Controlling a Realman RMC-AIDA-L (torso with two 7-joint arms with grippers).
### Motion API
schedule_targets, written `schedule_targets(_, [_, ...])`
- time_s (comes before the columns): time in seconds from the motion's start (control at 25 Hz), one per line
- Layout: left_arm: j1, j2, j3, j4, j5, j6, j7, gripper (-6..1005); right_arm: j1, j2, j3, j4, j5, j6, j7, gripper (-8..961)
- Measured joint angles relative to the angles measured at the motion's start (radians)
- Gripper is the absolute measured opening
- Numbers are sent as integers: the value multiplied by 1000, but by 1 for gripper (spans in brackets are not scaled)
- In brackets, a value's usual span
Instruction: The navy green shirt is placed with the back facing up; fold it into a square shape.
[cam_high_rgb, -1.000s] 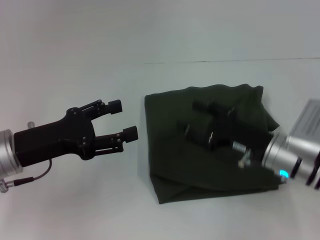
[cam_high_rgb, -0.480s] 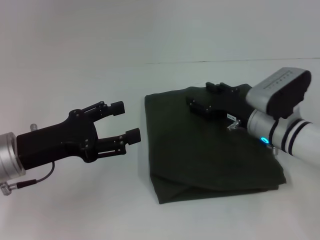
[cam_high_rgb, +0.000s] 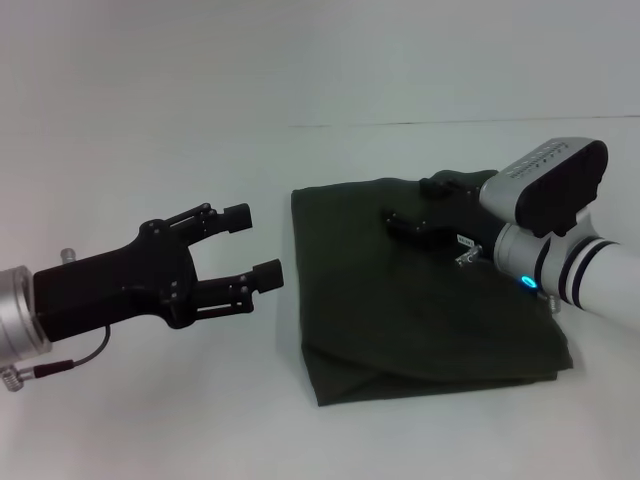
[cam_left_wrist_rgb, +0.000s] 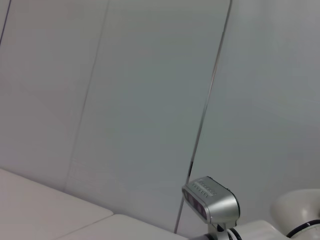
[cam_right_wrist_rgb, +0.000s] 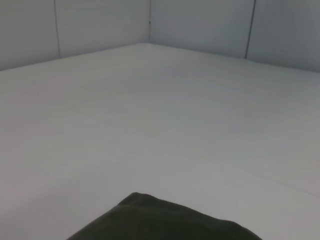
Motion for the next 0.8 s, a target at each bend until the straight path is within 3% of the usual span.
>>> schedule_targets(0.12, [-3,0,1,0,2,2,0,906,-24,-3,1,-12,3,-42,2,739])
schedule_targets(0.28, [-7,1,2,0,7,2,0,906,-117,-12,57,-57,10,-248,20,739])
schedule_targets(0.4, [-9,1,5,2,7,4,0,905,-177,-14,98,-86,11,-304,27,738])
schedule_targets(0.52, [-10,0,9,4,7,11,1,905,-199,-15,105,-89,9,-248,21,738])
schedule_targets(0.8, [-17,0,30,0,9,7,3,905,-167,-9,79,-79,4,-64,4,737])
